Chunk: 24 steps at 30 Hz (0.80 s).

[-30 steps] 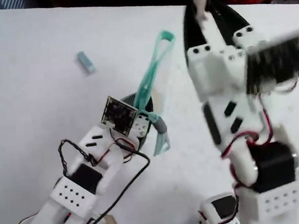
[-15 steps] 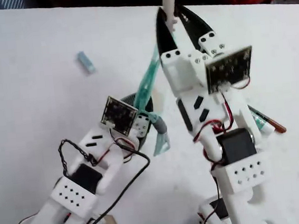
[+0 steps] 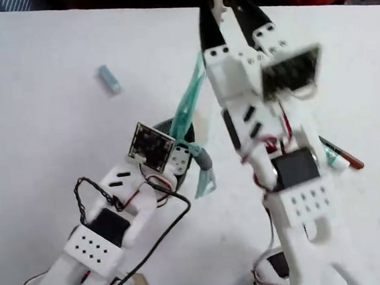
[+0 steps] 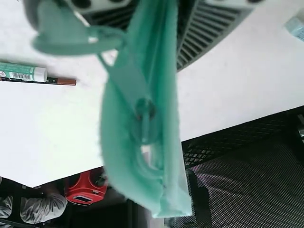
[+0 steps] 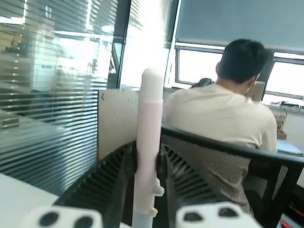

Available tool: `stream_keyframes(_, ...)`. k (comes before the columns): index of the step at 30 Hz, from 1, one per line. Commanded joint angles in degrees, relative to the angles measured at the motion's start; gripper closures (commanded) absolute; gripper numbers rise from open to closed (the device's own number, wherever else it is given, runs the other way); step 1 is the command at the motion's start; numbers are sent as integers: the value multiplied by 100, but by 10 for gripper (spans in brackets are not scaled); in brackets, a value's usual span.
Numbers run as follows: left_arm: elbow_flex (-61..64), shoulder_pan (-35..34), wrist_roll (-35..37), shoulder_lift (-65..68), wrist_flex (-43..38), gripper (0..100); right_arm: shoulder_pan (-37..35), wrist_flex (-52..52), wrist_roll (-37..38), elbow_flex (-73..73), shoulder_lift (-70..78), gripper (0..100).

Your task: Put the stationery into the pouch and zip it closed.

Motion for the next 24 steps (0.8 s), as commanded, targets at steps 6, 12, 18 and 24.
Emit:
stream_keyframes(6,-18,40,26,-110,-105,976,-48,760,-18,-246,215,981)
stream_keyframes(12,-53,-312,475,-110,-88,862,-92,2290,-18,-273,-198,981)
stream_keyframes(18,-343,-338,730,-110,563,845,-92,3064,0,-387,-303,939)
stream_keyframes(24,-396,-365,730,-110,642,845,84,4242,0,-1626,-470,662)
